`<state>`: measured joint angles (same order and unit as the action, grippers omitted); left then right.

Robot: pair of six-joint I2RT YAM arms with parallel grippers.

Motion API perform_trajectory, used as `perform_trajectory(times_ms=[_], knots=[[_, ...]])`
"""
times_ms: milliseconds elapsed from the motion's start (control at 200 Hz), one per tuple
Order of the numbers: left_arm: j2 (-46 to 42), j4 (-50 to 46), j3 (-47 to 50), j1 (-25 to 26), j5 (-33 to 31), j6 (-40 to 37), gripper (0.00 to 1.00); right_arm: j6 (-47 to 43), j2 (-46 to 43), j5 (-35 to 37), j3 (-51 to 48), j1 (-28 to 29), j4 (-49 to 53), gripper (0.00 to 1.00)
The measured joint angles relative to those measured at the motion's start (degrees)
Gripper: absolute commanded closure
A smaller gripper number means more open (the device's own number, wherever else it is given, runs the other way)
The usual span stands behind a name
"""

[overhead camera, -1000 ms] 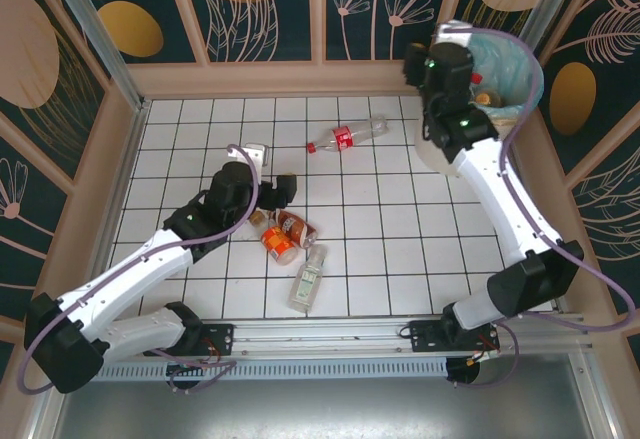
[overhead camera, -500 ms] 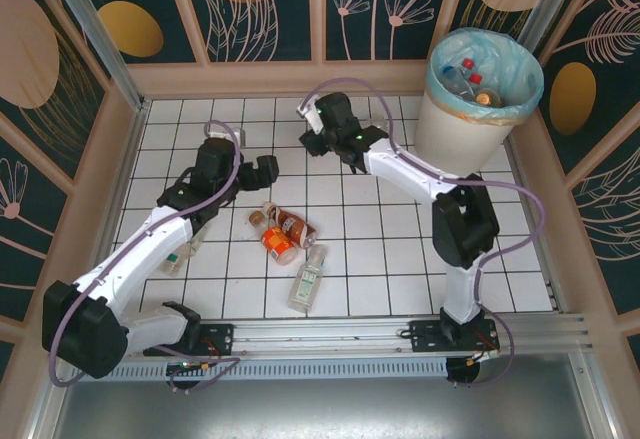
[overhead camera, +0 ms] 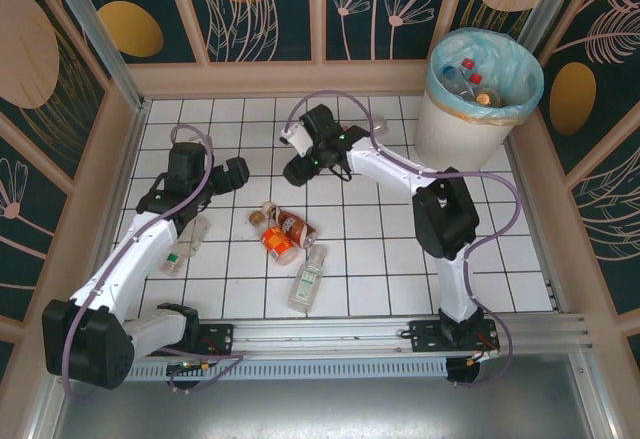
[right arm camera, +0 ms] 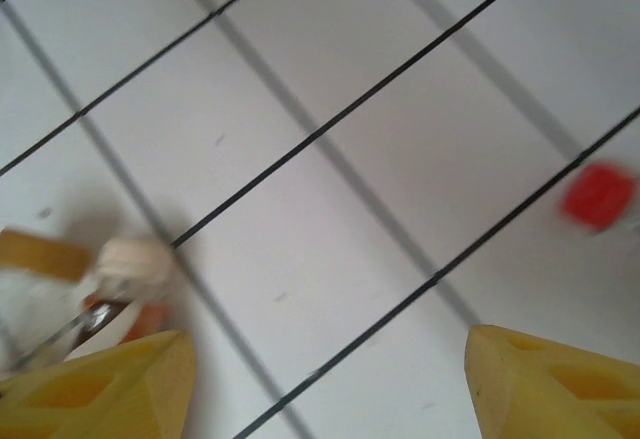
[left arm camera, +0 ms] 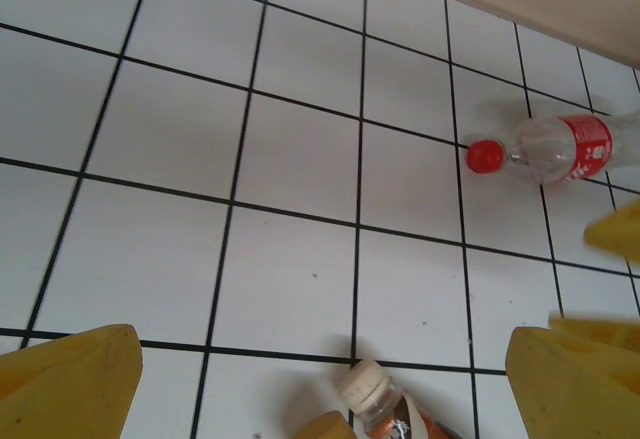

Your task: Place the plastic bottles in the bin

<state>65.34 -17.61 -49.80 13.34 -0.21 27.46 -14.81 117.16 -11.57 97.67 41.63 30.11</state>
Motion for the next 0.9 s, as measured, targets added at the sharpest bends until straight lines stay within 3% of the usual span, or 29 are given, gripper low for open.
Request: perform_trajectory(times_ms=[345, 896], knots=[[-1.33, 0.5, 2.58, -0.28, 1.44, -0.48, 0.07, 7.8, -1.79, -1.31, -9.14, 7.78, 3.41, 0.26], [-1.36, 1.16, 4.22, -0.28, 3.54, -0.9, 0.07, 11.39, -3.82, -1.51, -14.69, 8.46, 4.33, 0.26]])
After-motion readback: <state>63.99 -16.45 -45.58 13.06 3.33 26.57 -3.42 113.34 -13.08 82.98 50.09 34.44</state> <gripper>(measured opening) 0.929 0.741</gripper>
